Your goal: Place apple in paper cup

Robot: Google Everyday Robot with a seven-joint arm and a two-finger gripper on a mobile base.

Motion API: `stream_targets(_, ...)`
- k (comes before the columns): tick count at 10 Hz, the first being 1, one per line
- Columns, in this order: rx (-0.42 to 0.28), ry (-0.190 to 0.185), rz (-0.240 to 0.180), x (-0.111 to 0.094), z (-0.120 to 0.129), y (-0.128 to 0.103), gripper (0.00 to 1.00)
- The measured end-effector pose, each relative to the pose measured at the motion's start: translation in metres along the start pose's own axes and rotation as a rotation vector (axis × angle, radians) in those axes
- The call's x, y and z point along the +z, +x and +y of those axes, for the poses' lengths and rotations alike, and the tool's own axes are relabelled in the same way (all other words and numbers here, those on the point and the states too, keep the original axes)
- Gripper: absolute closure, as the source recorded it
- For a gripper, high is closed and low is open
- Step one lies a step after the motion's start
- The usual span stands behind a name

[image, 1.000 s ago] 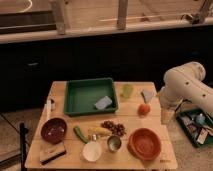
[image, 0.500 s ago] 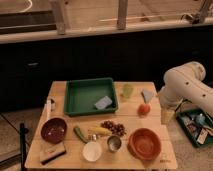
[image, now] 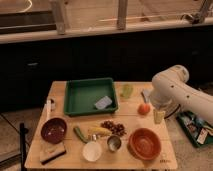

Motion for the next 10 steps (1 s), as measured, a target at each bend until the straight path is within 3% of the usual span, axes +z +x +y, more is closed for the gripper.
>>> stream_targets(10, -0.11, 0.017, -0.015, 0.036, -0.027, 0.004, 0.2)
